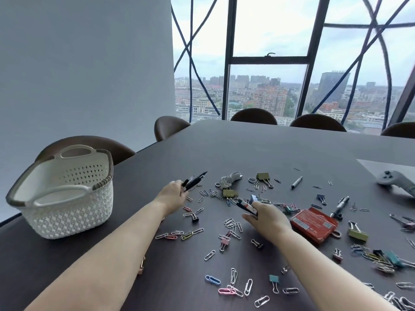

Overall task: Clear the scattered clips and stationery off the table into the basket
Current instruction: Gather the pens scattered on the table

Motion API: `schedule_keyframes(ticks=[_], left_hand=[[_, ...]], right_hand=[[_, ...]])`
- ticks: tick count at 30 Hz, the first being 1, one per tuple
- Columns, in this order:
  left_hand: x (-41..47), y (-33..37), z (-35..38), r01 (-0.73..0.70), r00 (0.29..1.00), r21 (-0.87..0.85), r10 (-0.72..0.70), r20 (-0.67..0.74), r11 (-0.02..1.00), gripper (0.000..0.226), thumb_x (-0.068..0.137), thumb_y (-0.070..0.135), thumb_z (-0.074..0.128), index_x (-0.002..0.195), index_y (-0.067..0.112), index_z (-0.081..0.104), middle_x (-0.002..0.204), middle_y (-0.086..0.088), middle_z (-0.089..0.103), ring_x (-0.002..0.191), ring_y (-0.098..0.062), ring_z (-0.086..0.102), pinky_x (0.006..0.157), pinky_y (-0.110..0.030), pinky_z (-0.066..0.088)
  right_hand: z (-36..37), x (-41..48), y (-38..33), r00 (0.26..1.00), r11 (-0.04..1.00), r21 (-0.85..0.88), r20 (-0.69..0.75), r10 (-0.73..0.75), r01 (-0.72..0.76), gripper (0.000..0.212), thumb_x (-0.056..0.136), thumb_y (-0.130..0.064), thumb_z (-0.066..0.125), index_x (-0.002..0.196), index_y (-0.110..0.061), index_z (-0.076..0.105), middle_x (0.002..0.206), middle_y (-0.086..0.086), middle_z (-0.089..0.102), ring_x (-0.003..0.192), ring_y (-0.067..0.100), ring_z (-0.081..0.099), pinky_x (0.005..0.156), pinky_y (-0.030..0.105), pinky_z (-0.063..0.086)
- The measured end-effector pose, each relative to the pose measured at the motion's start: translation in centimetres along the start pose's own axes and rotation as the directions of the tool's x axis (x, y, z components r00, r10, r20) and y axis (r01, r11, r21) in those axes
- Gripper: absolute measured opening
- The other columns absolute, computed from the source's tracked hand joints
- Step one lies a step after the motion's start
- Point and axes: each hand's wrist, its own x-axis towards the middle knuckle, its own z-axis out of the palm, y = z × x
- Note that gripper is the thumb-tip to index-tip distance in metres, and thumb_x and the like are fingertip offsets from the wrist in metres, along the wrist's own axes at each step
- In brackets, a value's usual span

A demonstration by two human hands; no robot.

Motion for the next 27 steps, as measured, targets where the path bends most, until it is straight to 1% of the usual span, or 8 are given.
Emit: schedule_keyframes(ticks=[2,7,11,16,18,21,24,27], left_hand=[[1.6,0.1,0.0,0.058,0.997,0.001,-0.058,-0.046,0.998,0.025,0.091,0.019,0.049,0.106,0.000,0.055,0.110,-0.020,0.061,0.103,-0.035,0.056,0.082,-0.034,0.043],[5.1,0.3,1.6,0.149,0.989,0.166,-0.146,-0.027,0.975,0.035,0.087,0.033,0.059,0.104,0.003,0.059,0.115,-0.017,0.059,0.107,-0.034,0.056,0.086,-0.036,0.045],[6.4,0.4,2.9,0.218,0.976,0.219,-0.215,-0.039,0.951,0.033,0.089,0.032,0.058,0.108,0.006,0.058,0.118,-0.014,0.059,0.111,-0.033,0.056,0.088,-0.037,0.046],[6.2,1.3,2.5,0.192,0.981,0.244,-0.189,-0.038,0.951,0.033,0.088,0.037,0.059,0.102,0.008,0.061,0.110,-0.011,0.064,0.105,-0.031,0.058,0.081,-0.033,0.044],[5.7,2.0,2.0,0.160,0.987,0.201,-0.150,-0.061,0.966,0.034,0.087,0.040,0.058,0.103,0.009,0.063,0.108,-0.010,0.065,0.106,-0.031,0.057,0.081,-0.032,0.044],[4.4,3.6,1.5,0.096,0.993,0.090,-0.089,-0.082,0.991,0.030,0.090,0.034,0.054,0.099,0.006,0.060,0.102,-0.012,0.064,0.103,-0.032,0.058,0.081,-0.033,0.043],[2.8,5.9,1.8,-0.028,0.999,-0.138,0.024,-0.028,0.990,0.021,0.093,0.024,0.051,0.089,0.004,0.053,0.076,-0.008,0.058,0.082,-0.034,0.063,0.065,-0.034,0.045],[1.4,8.9,3.0,-0.140,0.988,-0.323,0.154,0.018,0.936,0.012,0.092,0.011,0.052,0.092,-0.001,0.051,0.069,-0.008,0.057,0.068,-0.030,0.069,0.055,-0.034,0.049]], right_hand=[[0.3,0.6,0.4,1.000,1.000,-0.003,0.001,0.008,-0.008,0.033,0.088,-0.047,0.053,0.099,-0.015,0.054,0.110,0.009,0.066,0.103,0.030,0.060,0.077,0.032,0.045],[0.9,1.1,0.9,1.000,1.000,-0.027,-0.026,-0.010,0.010,0.031,0.089,-0.049,0.049,0.083,-0.020,0.041,0.106,0.005,0.066,0.099,0.028,0.060,0.067,0.030,0.037],[0.8,1.0,1.2,0.998,0.999,0.001,-0.048,-0.037,0.037,0.032,0.089,-0.049,0.050,0.081,-0.020,0.041,0.102,0.005,0.066,0.097,0.028,0.060,0.066,0.030,0.035],[0.5,1.1,1.3,1.000,0.997,0.072,-0.024,-0.007,0.008,0.033,0.088,-0.047,0.052,0.071,-0.022,0.039,0.101,0.006,0.065,0.097,0.029,0.059,0.067,0.031,0.036],[0.1,1.0,1.3,1.000,0.994,0.111,-0.026,0.008,-0.005,0.035,0.088,-0.046,0.053,0.067,-0.024,0.036,0.100,0.007,0.065,0.096,0.029,0.058,0.067,0.031,0.036],[-1.0,0.7,1.2,1.000,0.986,0.165,-0.027,0.013,-0.009,0.029,0.089,-0.043,0.053,0.074,-0.022,0.042,0.097,0.008,0.065,0.095,0.029,0.058,0.069,0.031,0.037],[-2.1,0.2,1.6,0.999,0.985,0.173,-0.024,0.025,-0.021,0.030,0.091,-0.041,0.051,0.071,-0.022,0.038,0.100,0.010,0.065,0.096,0.029,0.058,0.068,0.030,0.035],[-3.6,-0.8,3.8,0.997,0.985,0.154,-0.017,0.081,-0.078,0.028,0.092,-0.040,0.049,0.084,-0.015,0.039,0.104,0.012,0.063,0.099,0.031,0.057,0.070,0.032,0.036]])
